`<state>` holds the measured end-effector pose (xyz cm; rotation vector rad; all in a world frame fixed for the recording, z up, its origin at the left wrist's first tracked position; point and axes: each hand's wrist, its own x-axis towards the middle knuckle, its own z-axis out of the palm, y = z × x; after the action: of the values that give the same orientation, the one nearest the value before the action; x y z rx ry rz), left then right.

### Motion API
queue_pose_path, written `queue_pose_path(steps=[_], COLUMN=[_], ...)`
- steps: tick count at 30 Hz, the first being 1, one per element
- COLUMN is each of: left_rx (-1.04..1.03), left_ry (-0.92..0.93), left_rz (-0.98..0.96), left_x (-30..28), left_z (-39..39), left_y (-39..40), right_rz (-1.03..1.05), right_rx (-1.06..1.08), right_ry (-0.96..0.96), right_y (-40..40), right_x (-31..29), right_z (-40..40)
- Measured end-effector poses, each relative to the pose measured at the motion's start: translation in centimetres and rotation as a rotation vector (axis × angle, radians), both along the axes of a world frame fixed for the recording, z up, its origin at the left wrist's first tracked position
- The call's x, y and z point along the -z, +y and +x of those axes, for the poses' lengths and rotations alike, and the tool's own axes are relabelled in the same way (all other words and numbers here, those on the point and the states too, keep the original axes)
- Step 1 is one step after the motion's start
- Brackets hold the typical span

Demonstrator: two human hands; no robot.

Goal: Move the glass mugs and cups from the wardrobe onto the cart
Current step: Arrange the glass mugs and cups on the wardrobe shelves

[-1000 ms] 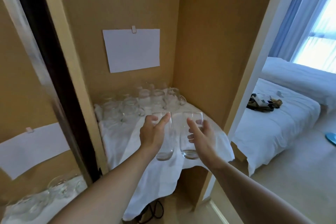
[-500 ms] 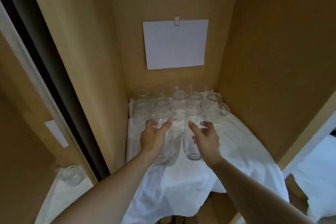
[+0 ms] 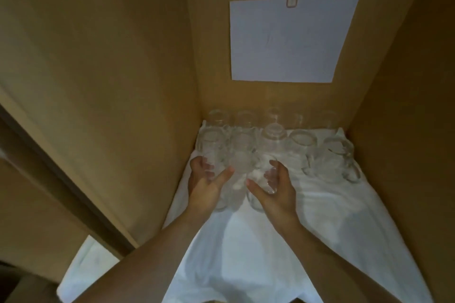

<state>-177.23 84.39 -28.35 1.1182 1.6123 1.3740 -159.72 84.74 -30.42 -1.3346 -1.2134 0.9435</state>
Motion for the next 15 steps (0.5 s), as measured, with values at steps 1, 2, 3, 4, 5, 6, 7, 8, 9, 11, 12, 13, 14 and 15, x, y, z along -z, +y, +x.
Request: queue_pose_path(steps=[1, 2, 3, 4, 5, 6, 7, 8, 9, 11, 12, 13, 14, 15], left_rx=[-0.005, -0.009, -0.010, -0.010, -0.013, -0.019, -0.027, -0.035, -0.043, -0.055, -0.073, -0.095, -0.113, -0.121], left_ry=[-0.013, -0.017, -0.014, -0.009, -0.005, -0.007, -0.011, -0.014, -0.020, -0.020, 0.004, 0.039, 0.070, 0.089], left_rz=[0.026, 0.048, 0.066, 0.076, 0.078, 0.078, 0.078, 0.077, 0.076, 0.080, 0.081, 0.078, 0.071, 0.054], left_x=[0.4, 0.8, 1.0, 1.1, 1.1, 1.1, 1.2, 1.1, 1.1, 1.4, 1.7, 2.1, 2.4, 2.8], left_z=[0.2, 0.5, 0.7, 0.9, 1.1, 1.2, 1.3, 1.3, 1.4, 1.6, 1.8, 2.1, 2.3, 2.5], left_y=[-0.3, -0.5, -0.7, -0.9, -1.0, -1.0, -1.0, -1.1, -1.2, -1.8, -2.3, -2.8, -3.3, -3.8], right_rz=[0.004, 0.006, 0.008, 0.006, -0.001, -0.009, -0.013, -0.012, -0.011, -0.012, -0.014, -0.018, -0.025, -0.032], right_rx=[-0.035, -0.068, -0.097, -0.122, -0.144, -0.163, -0.179, -0.192, -0.204, -0.218, -0.222, -0.228, -0.234, -0.235], right_ry=[-0.002, 0.004, 0.014, 0.028, 0.040, 0.047, 0.046, 0.033, 0.012, -0.029, -0.037, -0.041, -0.043, -0.042], right_y=[-0.4, -0.8, -1.0, -1.1, -1.1, -1.0, -1.1, -1.2, -1.3, -1.4, -1.3, -1.2, -1.1, -1.0], right_x=[0.4, 0.6, 0.7, 0.8, 0.9, 1.0, 1.1, 1.4, 1.7, 2.5, 2.7, 2.8, 2.9, 2.9], right_z=[0.2, 0.4, 0.6, 0.8, 1.0, 1.1, 1.3, 1.5, 1.8, 2.2, 2.3, 2.3, 2.3, 2.2])
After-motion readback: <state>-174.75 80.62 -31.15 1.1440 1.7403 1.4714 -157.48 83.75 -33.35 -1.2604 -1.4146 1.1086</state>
